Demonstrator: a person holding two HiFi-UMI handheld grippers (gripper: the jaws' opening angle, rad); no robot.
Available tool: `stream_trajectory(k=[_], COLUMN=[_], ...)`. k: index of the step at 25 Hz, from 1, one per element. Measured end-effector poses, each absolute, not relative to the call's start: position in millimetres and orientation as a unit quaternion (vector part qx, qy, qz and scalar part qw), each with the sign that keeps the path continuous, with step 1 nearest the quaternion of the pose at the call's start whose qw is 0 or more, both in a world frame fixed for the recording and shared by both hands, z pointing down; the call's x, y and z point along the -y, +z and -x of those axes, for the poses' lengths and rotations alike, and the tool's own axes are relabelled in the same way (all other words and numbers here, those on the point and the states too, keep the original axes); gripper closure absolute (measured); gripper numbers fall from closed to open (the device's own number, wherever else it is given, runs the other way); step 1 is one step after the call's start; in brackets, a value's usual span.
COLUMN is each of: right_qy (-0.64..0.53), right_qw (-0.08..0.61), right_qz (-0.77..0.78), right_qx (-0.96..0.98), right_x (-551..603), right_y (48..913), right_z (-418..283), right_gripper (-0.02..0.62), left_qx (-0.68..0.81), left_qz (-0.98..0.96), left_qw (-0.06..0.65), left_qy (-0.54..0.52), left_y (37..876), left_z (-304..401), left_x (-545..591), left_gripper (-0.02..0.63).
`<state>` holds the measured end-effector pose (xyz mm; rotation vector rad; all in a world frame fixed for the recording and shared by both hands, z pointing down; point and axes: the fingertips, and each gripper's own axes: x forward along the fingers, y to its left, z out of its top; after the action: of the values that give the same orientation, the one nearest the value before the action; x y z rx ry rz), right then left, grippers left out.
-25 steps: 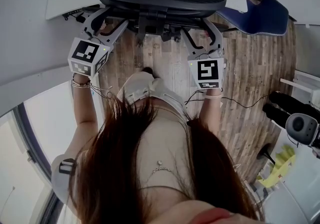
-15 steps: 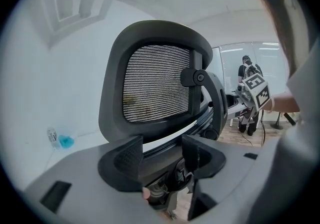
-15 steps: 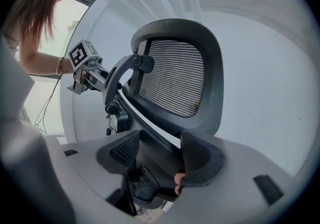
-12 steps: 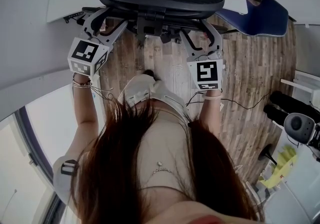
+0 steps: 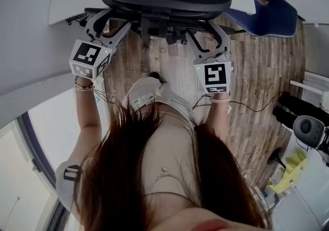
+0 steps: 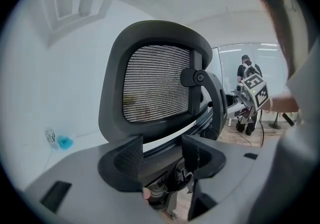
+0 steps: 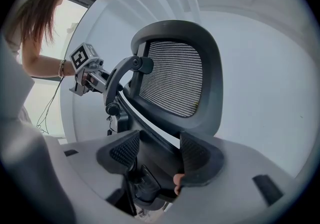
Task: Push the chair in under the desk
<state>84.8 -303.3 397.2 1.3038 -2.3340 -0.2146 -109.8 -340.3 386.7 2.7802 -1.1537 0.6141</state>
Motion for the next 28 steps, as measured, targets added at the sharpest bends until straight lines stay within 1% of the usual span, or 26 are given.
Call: stream_trajectory(k=[6,10,19,28], right_qy=[-0.074,-0.062,-0.063,-0.084], right_qw=[0.226,0.226,0.251,0.252], right_qz=[-0.479,-0.482,-0.492,-0.502], right_qx=[0.845,0.844,0.831,0.823], right_x=[303.2,302.6,303.6,302.6], right_y=[398.6,398.3,402.2,400.5], right_z=[-84.5,-84.9,-83.4,-81.7], right_gripper=[0.327,0.327,0.328,0.334], left_qx=[0.374,0.372,0.384,0.384], left_qz=[-0.906,-0.909,-0.906,-0.909], left_qw=[0.032,0.017,0.002,0.007], left_qy=[0.198,0.185,0.179,0.16], left_y=[387.3,385.7,386.9,380.0], left_z=[109.8,109.8,112.5,109.9], left_x=[342.2,342.1,341.9,334.3], left_gripper=[0.368,0.37,0.37,0.403])
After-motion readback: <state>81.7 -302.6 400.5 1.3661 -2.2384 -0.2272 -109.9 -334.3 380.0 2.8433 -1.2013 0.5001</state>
